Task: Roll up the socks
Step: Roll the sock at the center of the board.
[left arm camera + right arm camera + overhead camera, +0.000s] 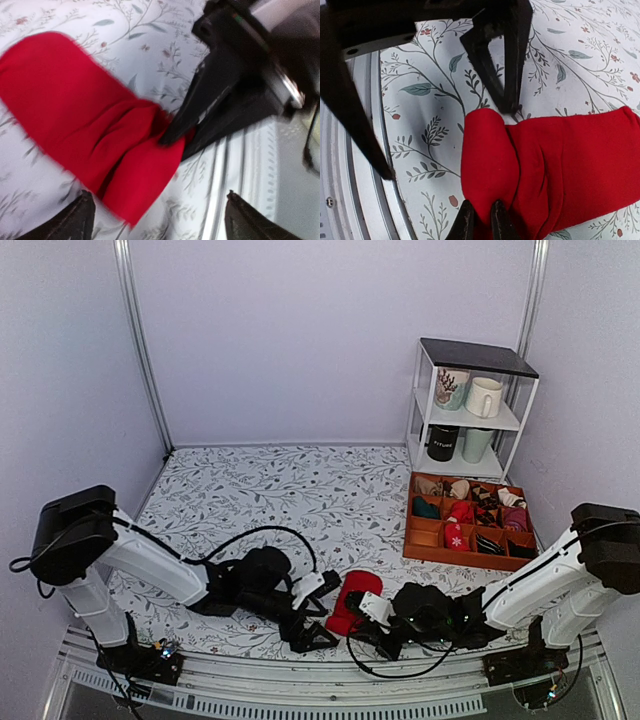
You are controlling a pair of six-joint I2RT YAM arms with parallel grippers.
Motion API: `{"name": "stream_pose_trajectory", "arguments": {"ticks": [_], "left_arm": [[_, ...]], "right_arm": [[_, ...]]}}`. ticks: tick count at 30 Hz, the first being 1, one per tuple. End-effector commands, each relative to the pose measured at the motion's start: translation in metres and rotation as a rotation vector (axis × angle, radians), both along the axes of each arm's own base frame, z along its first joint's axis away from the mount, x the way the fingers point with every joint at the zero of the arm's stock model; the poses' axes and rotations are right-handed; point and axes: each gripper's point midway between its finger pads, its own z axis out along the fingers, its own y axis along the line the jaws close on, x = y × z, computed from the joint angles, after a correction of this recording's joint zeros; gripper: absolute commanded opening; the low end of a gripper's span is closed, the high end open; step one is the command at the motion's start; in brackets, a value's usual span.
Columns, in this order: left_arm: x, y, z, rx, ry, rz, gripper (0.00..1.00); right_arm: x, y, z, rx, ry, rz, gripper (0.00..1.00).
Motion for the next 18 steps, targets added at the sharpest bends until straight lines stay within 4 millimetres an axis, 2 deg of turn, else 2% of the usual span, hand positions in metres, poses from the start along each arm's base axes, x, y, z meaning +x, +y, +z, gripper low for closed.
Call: {"name": "stream_pose_trajectory", "arguments": {"ticks": [1,4,5,7,11,15,18], "left_arm": [[0.009,0.016,0.030,-0.105,-0.296,0.015,0.99],[0.003,0.017,0.068,-0.273,-0.497,0.000,0.99],[0.002,0.018,0.074,-0.308,-0.541,-0.002,1.00],[0.004,0.017,0.077,-0.336,-0.604,-0.004,0.99],[0.009,0.007,0.067,-0.330,-0.642,-0.015,0.99],[0.009,0.032,0.099,-0.498,-0.757,0.095,0.99],[0.008,0.045,0.113,-0.578,-0.786,0.133,0.99]], "right_arm": [[-0.015,-0.034,-0.033,-0.062,0.283,-0.051,0.04],[-0.018,-0.037,-0.032,-0.015,0.414,-0.051,0.05],[-0.019,-0.038,-0.034,-0.007,0.459,-0.050,0.05],[-0.021,-0.040,-0.038,-0.004,0.553,-0.057,0.05],[-0.029,-0.043,-0.047,-0.019,0.698,-0.054,0.05],[-0.029,-0.042,-0.047,-0.025,0.710,-0.052,0.05],[-0.028,-0.039,-0.044,-0.021,0.713,-0.049,0.05]]}}
